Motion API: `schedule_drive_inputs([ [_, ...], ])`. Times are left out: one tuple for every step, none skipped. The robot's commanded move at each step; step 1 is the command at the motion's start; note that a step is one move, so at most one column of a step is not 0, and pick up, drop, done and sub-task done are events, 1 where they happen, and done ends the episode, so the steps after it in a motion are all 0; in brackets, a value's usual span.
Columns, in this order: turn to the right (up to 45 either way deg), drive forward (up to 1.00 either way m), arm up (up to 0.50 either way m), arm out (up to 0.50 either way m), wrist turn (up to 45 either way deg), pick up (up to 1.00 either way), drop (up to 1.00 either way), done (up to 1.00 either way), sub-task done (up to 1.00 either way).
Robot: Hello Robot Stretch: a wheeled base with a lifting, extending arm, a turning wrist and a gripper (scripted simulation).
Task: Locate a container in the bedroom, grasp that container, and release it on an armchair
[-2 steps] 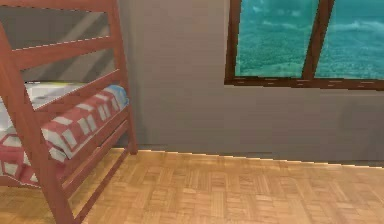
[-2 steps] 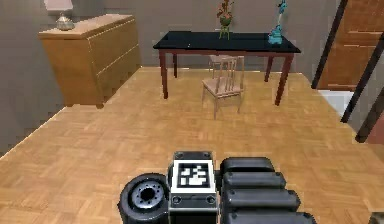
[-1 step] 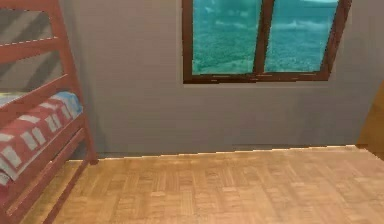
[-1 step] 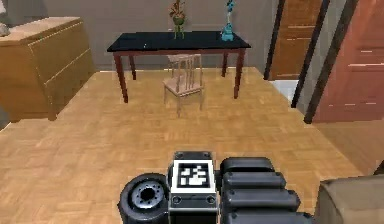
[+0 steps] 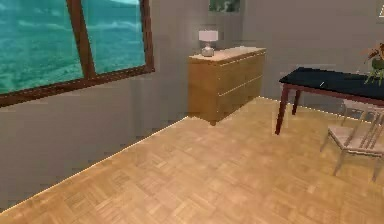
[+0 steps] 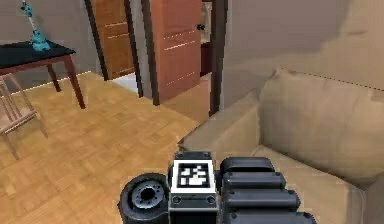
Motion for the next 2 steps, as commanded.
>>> schedule_drive_inputs([
  [45.0, 0.0, 0.0, 0.0, 0.0, 0.0, 0.0, 0.0, 0.0],
  [45.0, 0.0, 0.0, 0.0, 0.0, 0.0, 0.0, 0.0, 0.0],
])
